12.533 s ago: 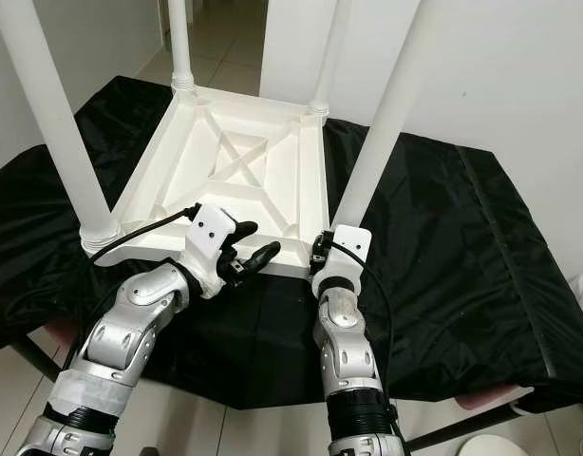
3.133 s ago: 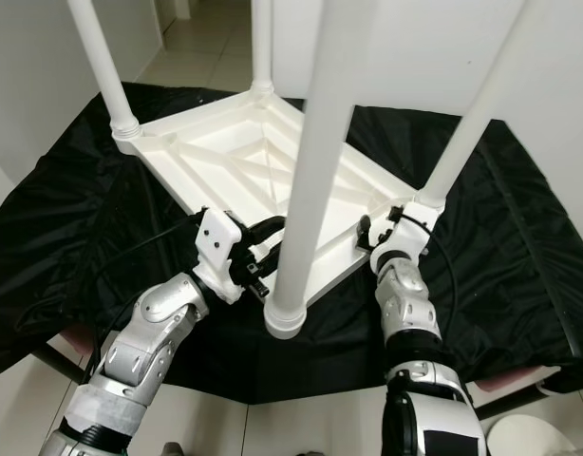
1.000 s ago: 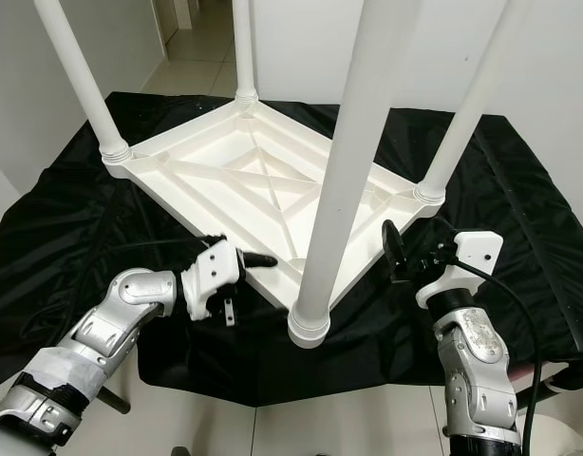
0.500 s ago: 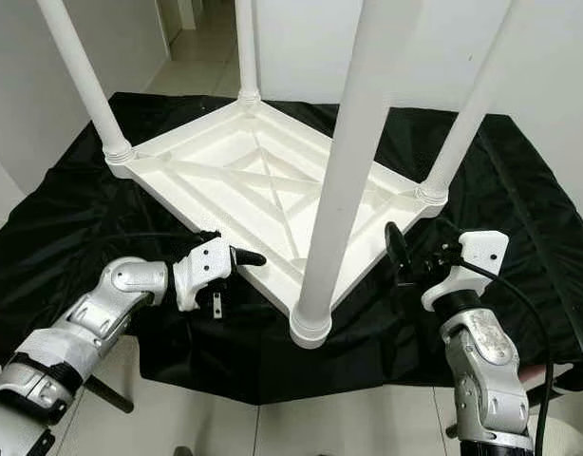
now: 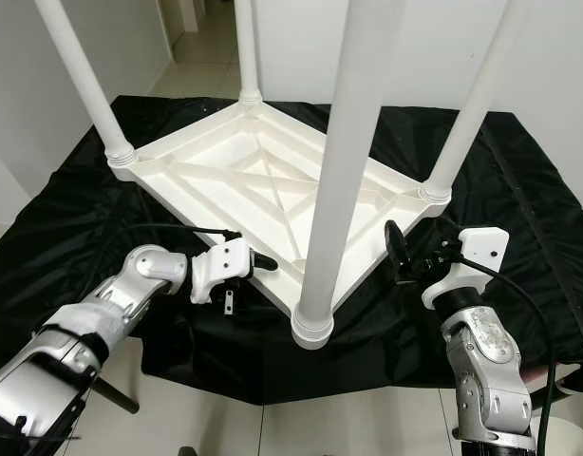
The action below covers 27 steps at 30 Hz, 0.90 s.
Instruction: Building children table
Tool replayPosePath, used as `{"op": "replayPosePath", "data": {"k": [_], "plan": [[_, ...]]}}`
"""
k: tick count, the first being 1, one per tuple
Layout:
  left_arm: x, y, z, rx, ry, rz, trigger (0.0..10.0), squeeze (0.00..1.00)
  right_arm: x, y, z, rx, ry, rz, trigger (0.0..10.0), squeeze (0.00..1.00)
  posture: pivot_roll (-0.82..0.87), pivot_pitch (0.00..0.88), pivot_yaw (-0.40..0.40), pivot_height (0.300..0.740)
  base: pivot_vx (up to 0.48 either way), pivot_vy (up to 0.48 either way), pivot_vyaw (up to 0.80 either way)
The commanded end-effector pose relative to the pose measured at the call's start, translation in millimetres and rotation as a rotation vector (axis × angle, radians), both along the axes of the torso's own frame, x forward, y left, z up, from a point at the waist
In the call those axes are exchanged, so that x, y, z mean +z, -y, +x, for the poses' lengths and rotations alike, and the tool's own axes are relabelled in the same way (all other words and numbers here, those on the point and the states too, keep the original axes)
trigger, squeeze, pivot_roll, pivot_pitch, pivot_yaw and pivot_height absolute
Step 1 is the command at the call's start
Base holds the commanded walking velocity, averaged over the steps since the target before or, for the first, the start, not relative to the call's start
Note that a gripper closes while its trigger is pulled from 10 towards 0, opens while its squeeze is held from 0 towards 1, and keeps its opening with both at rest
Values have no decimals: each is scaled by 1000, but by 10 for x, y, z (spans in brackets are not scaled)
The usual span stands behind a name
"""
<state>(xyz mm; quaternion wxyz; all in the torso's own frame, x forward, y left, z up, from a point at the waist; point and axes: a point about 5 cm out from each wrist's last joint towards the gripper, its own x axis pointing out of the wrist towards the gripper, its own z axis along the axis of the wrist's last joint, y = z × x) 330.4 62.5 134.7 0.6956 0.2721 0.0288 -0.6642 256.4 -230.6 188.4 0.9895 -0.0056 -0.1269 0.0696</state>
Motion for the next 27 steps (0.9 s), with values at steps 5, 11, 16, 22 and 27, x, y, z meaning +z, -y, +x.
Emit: {"op": "replayPosePath", "data": {"k": [5,11,16,22,27], "plan": [[-116,-3,20,-28,-32,112,10000,0,-16,-20,-21,-2,-12,2,10000,0,-54,69,77,740,0,0,0],[-128,-24,132,75,-62,155,10000,0,-16,-14,-28,-12,-10,5,10000,0,-59,70,86,740,0,0,0],[-73,-46,174,87,-107,138,5529,0,-14,-13,-29,-16,-9,5,10000,0,-58,68,89,740,0,0,0],[-12,-83,216,98,-152,100,0,0,-25,-31,-30,-19,-10,8,10000,0,-54,66,96,740,0,0,0],[21,-115,259,154,-148,50,0,0,-35,-47,-23,-20,-9,14,10000,0,-53,65,96,740,0,0,0]]}}
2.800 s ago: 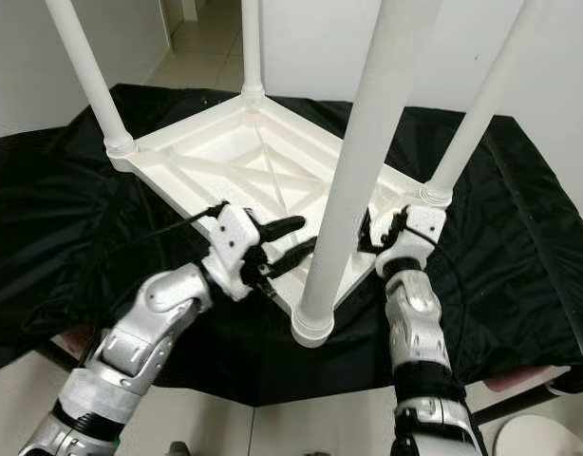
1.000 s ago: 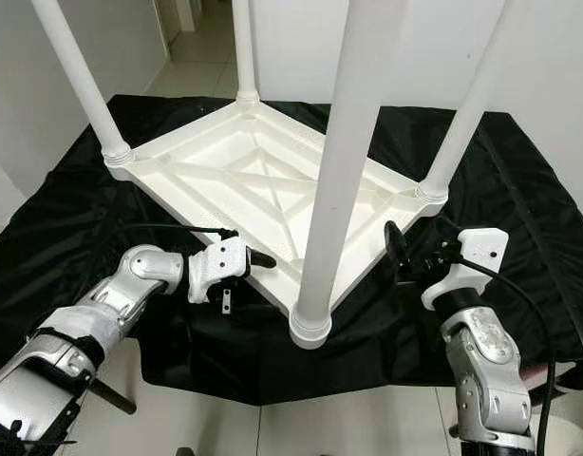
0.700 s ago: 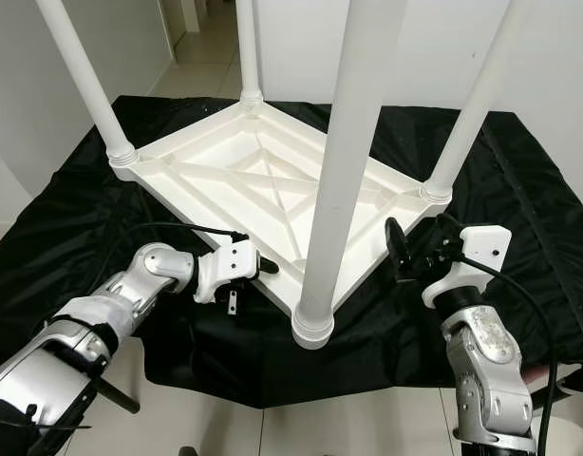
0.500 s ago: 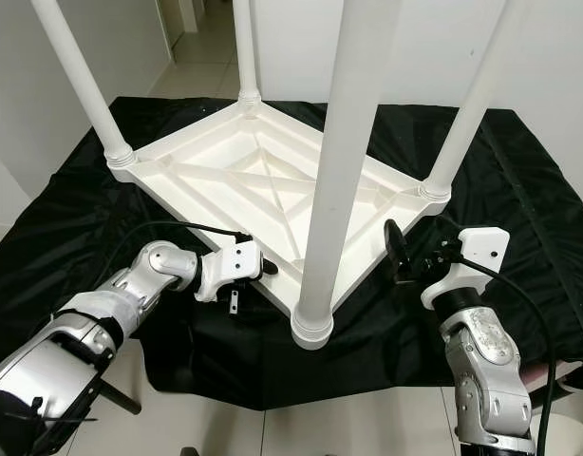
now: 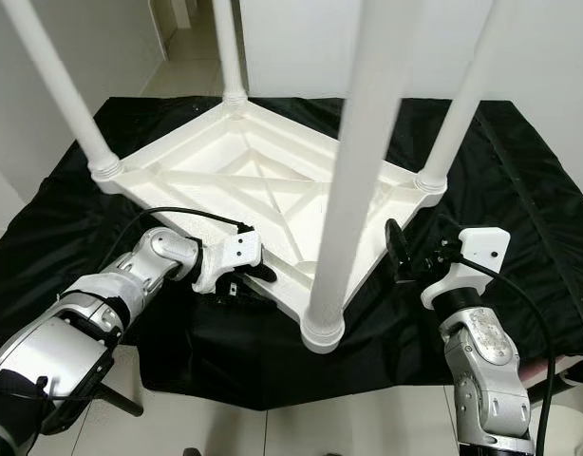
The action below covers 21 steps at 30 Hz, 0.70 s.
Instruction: Building children table
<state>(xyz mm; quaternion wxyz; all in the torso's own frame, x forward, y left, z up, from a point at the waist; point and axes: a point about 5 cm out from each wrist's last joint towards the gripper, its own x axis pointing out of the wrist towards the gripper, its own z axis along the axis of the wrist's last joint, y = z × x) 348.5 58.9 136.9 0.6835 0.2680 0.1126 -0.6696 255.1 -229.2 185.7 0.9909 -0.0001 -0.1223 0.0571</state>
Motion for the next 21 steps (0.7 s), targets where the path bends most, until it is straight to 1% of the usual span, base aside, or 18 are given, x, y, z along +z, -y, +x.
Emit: {"op": "replayPosePath", "data": {"k": [1,6,7,9,10,11,12,19,20,21], "plan": [[3,-155,86,147,-14,-59,0,0,-9,-37,-8,4,1,1,10000,0,-53,65,96,740,0,0,0],[16,-169,104,173,-5,-77,0,0,-11,-43,2,6,1,0,10000,0,-51,59,90,740,0,0,0],[23,-178,115,188,0,-86,235,0,-11,-46,7,7,1,-1,10000,0,-51,59,90,740,0,0,0],[31,-193,129,208,10,-92,392,0,-10,-49,15,9,2,-3,10000,0,-49,58,88,740,0,0,0],[35,-208,141,222,26,-88,6235,0,-10,-49,21,11,2,-7,10000,0,-49,55,85,740,0,0,0],[35,-208,141,222,26,-88,6235,0,-10,-49,21,11,2,-7,10000,0,-49,55,85,740,0,0,0],[39,-213,147,226,43,-84,10000,0,-13,-45,25,10,2,-9,10000,0,-48,55,83,740,0,0,0],[53,-198,146,223,59,-101,10000,0,-18,-28,28,-3,3,-11,10000,0,-47,57,82,740,0,0,0],[59,-178,138,218,50,-130,10000,145,-32,-9,23,-21,4,-1,10000,0,-47,53,79,740,0,0,0],[59,-178,138,218,50,-130,10000,145,-32,-9,23,-21,4,-1,10000,0,-47,53,79,740,0,0,0]]}}
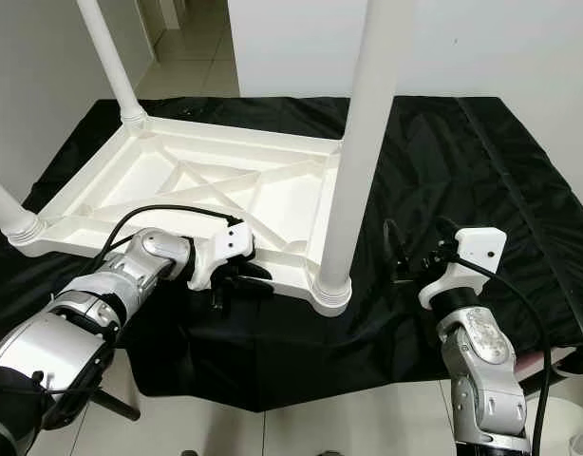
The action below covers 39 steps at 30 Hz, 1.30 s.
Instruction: Building children table
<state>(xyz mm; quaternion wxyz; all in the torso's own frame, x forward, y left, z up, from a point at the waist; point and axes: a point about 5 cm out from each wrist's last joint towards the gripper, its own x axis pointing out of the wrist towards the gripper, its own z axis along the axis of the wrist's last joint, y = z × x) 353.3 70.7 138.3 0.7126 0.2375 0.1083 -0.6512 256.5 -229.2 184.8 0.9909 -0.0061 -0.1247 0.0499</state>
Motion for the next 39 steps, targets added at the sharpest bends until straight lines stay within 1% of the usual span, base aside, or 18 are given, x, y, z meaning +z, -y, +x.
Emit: {"op": "replayPosePath", "data": {"k": [1,4,5,10,16,18,19,22,24,26,27,28,29,33,34,36,38,39], "plan": [[52,-42,78,139,52,-93,10000,1000,-36,5,7,-24,-1,13,10000,0,-48,47,79,740,0,0,0],[72,-15,73,128,67,-107,10000,1000,-44,21,2,-41,3,24,10000,0,-49,49,79,740,0,0,0],[98,12,63,107,82,-124,10000,0,-66,33,-26,-41,-2,33,10000,0,-47,51,78,740,0,0,0],[204,54,25,50,122,-196,10000,0,-128,112,-152,-12,-41,21,10000,0,-46,54,75,740,0,0,0],[307,52,-9,70,158,-301,10000,0,-172,204,-282,45,-98,-7,10000,0,-44,55,70,740,0,0,0],[347,8,-42,101,163,-355,10000,0,-194,193,-374,122,-140,-35,10000,0,-41,58,67,740,0,0,0],[347,8,-42,101,163,-355,10000,0,-194,193,-374,122,-140,-35,10000,0,-41,58,67,740,0,0,0],[392,-113,-100,170,188,-405,10000,0,-183,177,-501,239,-190,-78,10000,0,-33,63,57,740,0,0,0],[392,-113,-100,170,188,-405,10000,0,-183,177,-501,239,-190,-78,10000,0,-33,63,57,740,0,0,0],[402,-222,-161,222,211,-419,10000,0,-146,154,-550,309,-204,-102,10000,0,-29,64,52,740,0,0,0],[402,-222,-161,222,211,-419,10000,0,-146,154,-550,309,-204,-102,10000,0,-29,64,52,740,0,0,0],[397,-272,-196,242,223,-418,10000,0,-133,136,-565,341,-210,-117,10000,0,-26,65,51,740,0,0,0],[392,-425,-309,302,206,-430,10000,0,-83,37,-545,418,-201,-134,10000,0,-18,67,44,740,0,0,0],[396,-463,-354,320,194,-436,10000,0,-67,11,-538,437,-195,-140,10000,0,-12,67,39,740,0,0,0],[396,-499,-422,328,186,-435,10000,0,-55,-32,-508,458,-192,-137,10000,0,-4,67,35,740,0,0,0],[382,-538,-648,325,159,-419,10000,0,-37,-178,-404,519,-175,-126,10000,0,12,66,27,740,0,0,0],[382,-538,-648,325,159,-419,10000,0,-37,-178,-404,519,-175,-126,10000,0,12,66,27,740,0,0,0],[376,-528,-834,311,129,-412,10000,0,-28,-308,-306,560,-154,-125,10000,0,26,62,21,740,0,0,0]]}}
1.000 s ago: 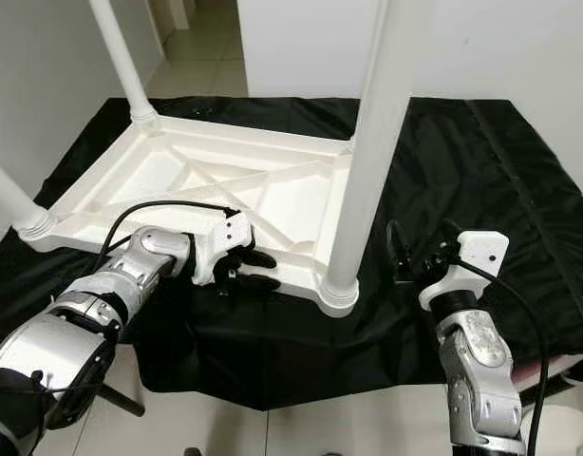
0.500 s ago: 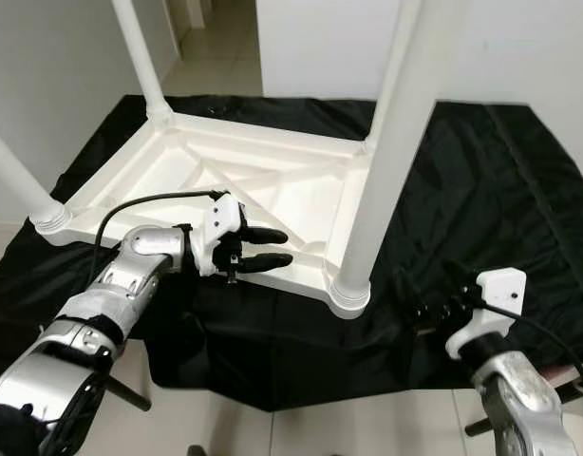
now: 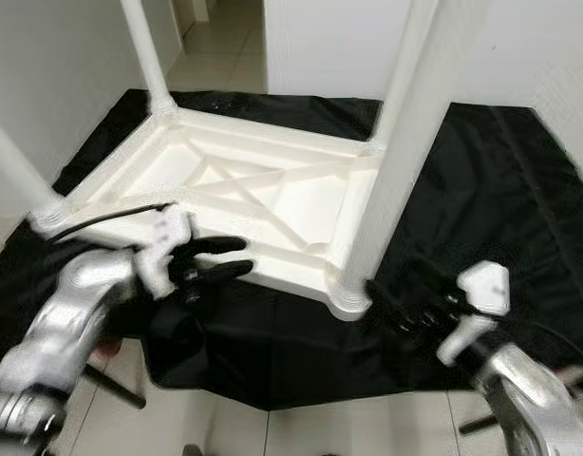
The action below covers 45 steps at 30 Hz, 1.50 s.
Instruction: Building children table
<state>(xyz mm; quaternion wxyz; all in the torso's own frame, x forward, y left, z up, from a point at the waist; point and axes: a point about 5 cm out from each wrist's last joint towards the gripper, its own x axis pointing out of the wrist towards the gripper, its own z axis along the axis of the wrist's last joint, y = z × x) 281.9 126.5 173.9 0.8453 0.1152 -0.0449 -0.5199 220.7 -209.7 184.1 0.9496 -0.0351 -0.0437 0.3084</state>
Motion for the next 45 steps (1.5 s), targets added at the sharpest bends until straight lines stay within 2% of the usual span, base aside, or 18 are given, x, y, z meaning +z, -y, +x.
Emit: {"op": "replayPosePath", "data": {"k": [1,5,8,10,12,13,15,17,18,19,21,25,27,29,31,40,42,45], "plan": [[19,30,-119,-11,-21,-1,10000,0,-21,-114,52,45,-7,9,10000,0,26,62,21,740,0,0,0],[33,71,-310,-39,-24,25,10000,0,-28,-201,188,48,21,1,10000,0,38,61,14,740,0,0,0],[33,71,-310,-39,-24,25,10000,0,-28,-201,188,48,21,1,10000,0,38,61,14,740,0,0,0],[100,165,-400,-35,-17,17,10000,0,-42,-170,339,12,35,2,10000,0,52,55,6,740,0,0,0],[100,165,-400,-35,-17,17,10000,0,-42,-170,339,12,35,2,10000,0,52,55,6,740,0,0,0],[178,284,-438,-19,-6,-20,10000,0,-42,-113,481,-39,52,5,10000,0,51,52,7,740,0,0,0],[178,284,-438,-19,-6,-20,10000,0,-42,-113,481,-39,52,5,10000,0,51,52,7,740,0,0,0],[252,436,-435,0,7,-66,10000,0,-7,-3,616,-118,82,1,10000,0,45,50,11,740,0,0,0],[252,436,-435,0,7,-66,10000,0,-7,-3,616,-118,82,1,10000,0,45,50,11,740,0,0,0],[292,518,-424,11,18,-91,10000,0,5,47,670,-151,89,3,10000,0,45,50,11,740,0,0,0],[292,518,-424,11,18,-91,10000,0,5,47,670,-151,89,3,10000,0,45,50,11,740,0,0,0],[360,651,-413,18,33,-131,10000,0,15,112,734,-203,102,1,10000,0,35,52,10,740,0,0,0],[408,792,-376,22,55,-166,10000,0,11,196,775,-304,122,-1,10000,0,23,60,8,740,0,0,0],[408,792,-376,22,55,-166,10000,0,11,196,775,-304,122,-1,10000,0,23,60,8,740,0,0,0],[411,856,-345,35,60,-164,10000,0,-2,257,804,-373,124,25,10000,0,15,64,11,740,0,0,0],[390,907,-285,77,59,-127,10000,0,-92,175,782,-337,104,23,10000,0,4,66,18,740,0,0,0],[351,948,-293,65,38,-93,10000,0,-193,73,768,-263,72,-5,10000,0,10,66,20,740,0,0,0],[322,963,-295,62,26,-71,10000,0,-216,55,783,-241,64,-18,10000,0,11,67,21,740,0,0,0]]}}
